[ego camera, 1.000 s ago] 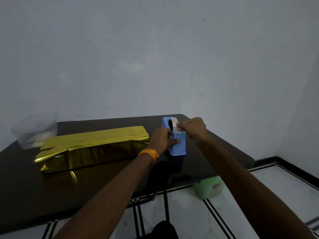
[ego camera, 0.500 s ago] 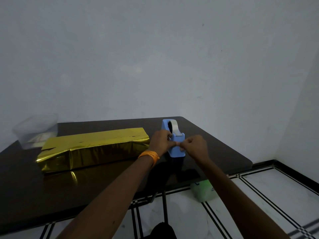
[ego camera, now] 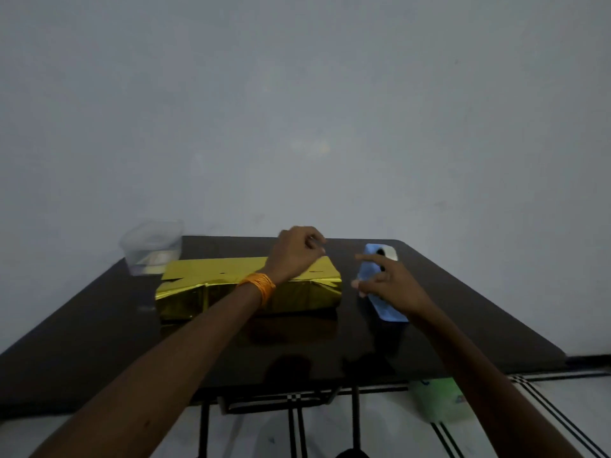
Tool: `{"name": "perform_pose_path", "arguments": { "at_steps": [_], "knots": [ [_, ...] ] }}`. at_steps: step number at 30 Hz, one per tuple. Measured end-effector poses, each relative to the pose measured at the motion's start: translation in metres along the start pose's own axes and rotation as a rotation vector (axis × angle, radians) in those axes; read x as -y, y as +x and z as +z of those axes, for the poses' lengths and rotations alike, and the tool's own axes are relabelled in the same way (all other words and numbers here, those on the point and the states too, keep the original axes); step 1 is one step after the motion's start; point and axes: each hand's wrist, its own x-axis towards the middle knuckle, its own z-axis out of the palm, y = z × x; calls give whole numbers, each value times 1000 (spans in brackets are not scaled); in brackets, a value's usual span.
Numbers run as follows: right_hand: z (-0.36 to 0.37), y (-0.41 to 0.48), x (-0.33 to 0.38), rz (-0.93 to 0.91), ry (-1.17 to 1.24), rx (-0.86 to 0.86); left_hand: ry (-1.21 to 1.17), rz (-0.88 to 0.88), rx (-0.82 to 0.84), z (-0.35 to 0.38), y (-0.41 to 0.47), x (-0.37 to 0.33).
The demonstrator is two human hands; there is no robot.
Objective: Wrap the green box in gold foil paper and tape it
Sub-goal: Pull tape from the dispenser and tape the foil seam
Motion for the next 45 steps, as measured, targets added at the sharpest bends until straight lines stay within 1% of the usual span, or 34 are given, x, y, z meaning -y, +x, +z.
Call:
{"name": "perform_pose_path", "arguments": {
  "at_steps": [1,3,5,7,12,19,26,35,41,45],
  "knots": [
    [7,3,5,-18,61,57,3,-37,-50,-14,0,10],
    [22,16,14,-55,86,119,24,-130,-115,-35,0,33],
    [37,31,23,-75,49,176,53,-221,-92,-48,-3,56],
    [51,45,32,-84,30,238,72,-260,-33,-52,-8,73],
    [66,70,40,-62,-8,317,56,-259,19,-48,-17,88],
    [74,97,37,-22,-46,353,78,-307,11,-43,-18,96],
    [81,117,43,11,-138,494,76,-328,-2,-41,-21,98],
    [93,129,44,69,-230,551,62,-339,-20,-39,-24,97],
    [100,139,43,56,-372,571,66,-336,-15,-39,-25,99],
    [99,144,45,99,-508,572,80,-335,2,-40,-25,98]
  ]
}}
